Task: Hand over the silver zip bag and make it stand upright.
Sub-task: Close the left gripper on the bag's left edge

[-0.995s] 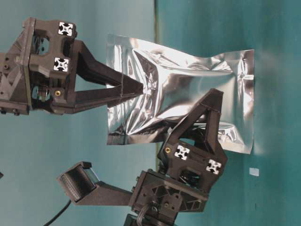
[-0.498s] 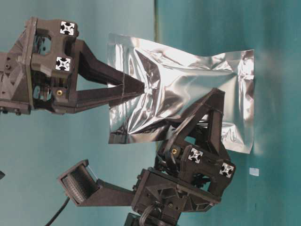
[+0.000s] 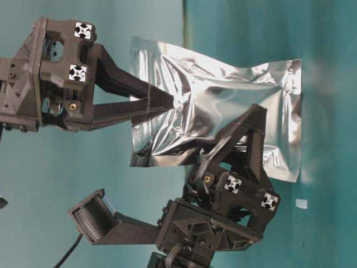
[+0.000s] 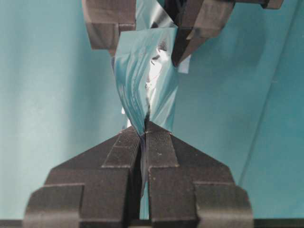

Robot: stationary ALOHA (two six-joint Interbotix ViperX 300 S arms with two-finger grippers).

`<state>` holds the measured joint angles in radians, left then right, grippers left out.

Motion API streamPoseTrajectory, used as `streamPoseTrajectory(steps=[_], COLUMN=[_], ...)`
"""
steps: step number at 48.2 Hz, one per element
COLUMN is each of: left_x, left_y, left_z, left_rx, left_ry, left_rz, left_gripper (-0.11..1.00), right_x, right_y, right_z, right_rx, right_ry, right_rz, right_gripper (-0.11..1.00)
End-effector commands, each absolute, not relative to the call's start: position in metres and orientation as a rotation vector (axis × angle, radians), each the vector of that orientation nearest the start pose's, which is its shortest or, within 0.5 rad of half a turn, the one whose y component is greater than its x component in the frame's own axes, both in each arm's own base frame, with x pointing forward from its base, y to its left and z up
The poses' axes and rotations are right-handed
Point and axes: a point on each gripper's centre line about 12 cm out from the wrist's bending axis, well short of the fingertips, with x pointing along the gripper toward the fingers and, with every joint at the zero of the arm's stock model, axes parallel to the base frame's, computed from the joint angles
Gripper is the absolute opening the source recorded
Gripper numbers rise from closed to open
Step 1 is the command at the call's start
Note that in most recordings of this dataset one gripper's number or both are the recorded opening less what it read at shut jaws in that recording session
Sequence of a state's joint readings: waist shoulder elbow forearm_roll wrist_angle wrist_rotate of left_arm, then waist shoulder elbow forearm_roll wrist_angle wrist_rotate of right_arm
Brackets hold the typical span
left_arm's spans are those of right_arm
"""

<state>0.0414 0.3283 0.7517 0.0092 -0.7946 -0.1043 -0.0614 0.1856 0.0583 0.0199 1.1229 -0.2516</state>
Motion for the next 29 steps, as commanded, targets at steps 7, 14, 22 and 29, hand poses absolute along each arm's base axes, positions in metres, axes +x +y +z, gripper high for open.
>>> streamPoseTrajectory(steps=[7,14,22,29], left_x=[0.409,0.407,0.407,0.406], left_y=[0.015,0.015,0.015,0.015], left_z=[0.1,0.099,0.098,0.097], left_rx=[-0.102,-0.102,-0.101,-0.099], left_ry=[0.261,0.265,0.27,0.273], left_rz=[0.044,0.046,0.046,0.046], left_gripper=[0.25,0.25,0.25,0.25], right_x=[0.43,0.431,0.431,0.423], right_y=[-0.022,-0.02,-0.02,-0.022], right_z=[0.232,0.236,0.24,0.245], right_rx=[-0.115,-0.116,-0.125,-0.091], right_ry=[1.324,1.287,1.202,1.188], right_rz=[0.105,0.095,0.079,0.051], right_gripper=[0.23,0.67,0.91,0.89])
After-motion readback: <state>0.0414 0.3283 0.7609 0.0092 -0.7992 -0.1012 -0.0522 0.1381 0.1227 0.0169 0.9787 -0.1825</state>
